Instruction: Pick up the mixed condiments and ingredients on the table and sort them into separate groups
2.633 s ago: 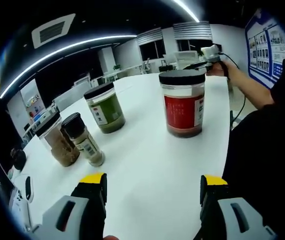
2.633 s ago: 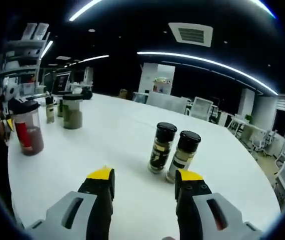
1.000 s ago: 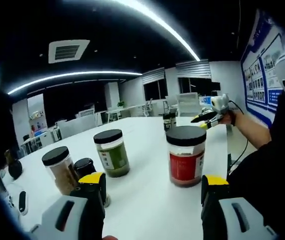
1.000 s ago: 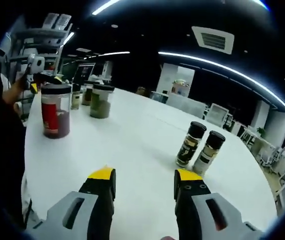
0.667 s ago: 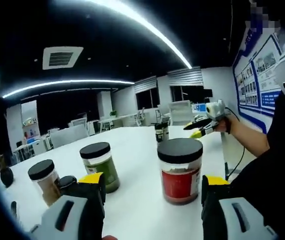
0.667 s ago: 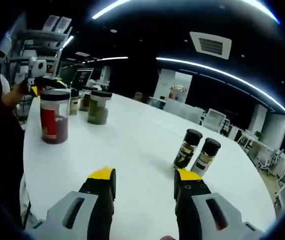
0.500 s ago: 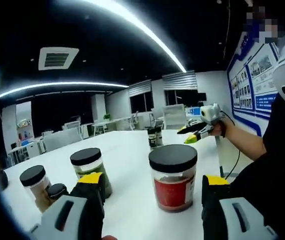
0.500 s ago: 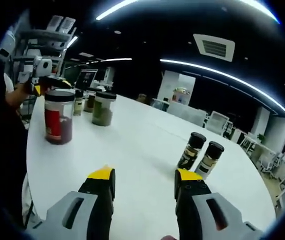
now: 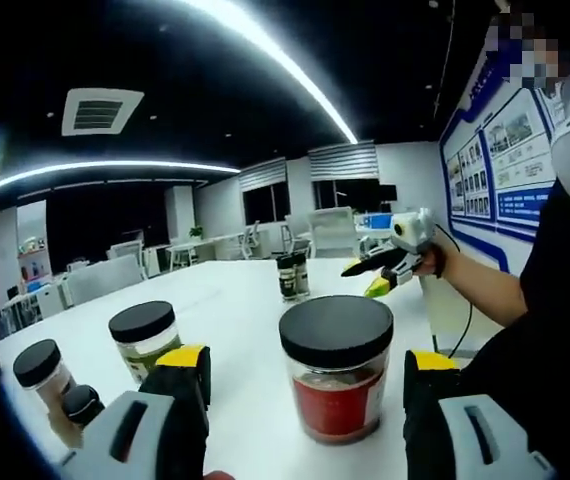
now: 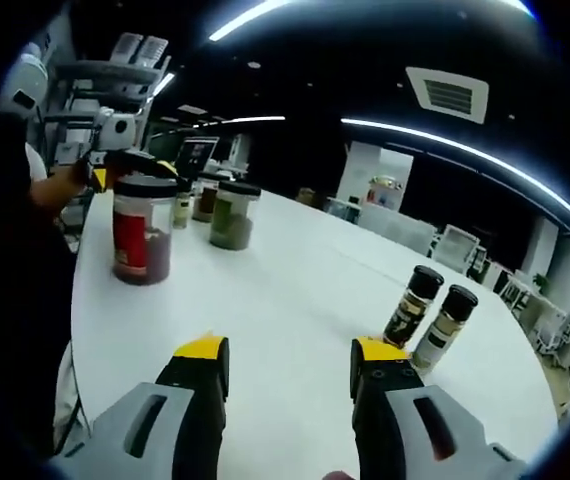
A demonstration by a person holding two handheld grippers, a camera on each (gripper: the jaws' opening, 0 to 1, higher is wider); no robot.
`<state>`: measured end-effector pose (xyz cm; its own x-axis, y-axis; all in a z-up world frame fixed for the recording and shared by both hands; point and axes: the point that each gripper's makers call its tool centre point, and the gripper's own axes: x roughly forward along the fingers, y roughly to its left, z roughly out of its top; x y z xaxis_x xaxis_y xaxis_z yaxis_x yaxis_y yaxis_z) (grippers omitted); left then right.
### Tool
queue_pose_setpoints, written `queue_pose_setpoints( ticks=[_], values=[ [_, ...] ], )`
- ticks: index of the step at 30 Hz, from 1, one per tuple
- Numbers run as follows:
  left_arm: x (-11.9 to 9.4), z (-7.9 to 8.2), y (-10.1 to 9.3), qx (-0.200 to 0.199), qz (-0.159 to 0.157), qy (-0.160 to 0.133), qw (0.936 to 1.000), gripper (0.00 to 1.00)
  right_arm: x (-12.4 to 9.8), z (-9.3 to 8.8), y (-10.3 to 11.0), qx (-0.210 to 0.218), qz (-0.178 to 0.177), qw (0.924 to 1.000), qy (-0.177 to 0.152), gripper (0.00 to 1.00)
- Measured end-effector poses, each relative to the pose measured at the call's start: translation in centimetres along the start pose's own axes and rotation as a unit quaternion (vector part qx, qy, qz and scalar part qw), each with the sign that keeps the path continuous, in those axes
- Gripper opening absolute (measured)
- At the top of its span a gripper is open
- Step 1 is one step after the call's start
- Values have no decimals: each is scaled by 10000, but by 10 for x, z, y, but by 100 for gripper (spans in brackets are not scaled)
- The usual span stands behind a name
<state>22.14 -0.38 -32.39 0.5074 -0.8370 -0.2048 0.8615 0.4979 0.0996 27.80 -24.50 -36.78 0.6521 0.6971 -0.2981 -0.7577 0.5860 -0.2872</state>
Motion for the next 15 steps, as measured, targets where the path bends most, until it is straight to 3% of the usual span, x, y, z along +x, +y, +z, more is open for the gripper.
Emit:
queue_pose_setpoints(
  ticks=[12, 15],
  values=[
    [19, 9, -13, -38, -351, -123, 9993, 76, 10, -9, 30, -221, 570, 9980, 167, 51],
    [23, 19, -13, -164, -361, -412, 9984, 72, 10, -10, 33, -282, 618, 9974, 224, 51]
  ],
)
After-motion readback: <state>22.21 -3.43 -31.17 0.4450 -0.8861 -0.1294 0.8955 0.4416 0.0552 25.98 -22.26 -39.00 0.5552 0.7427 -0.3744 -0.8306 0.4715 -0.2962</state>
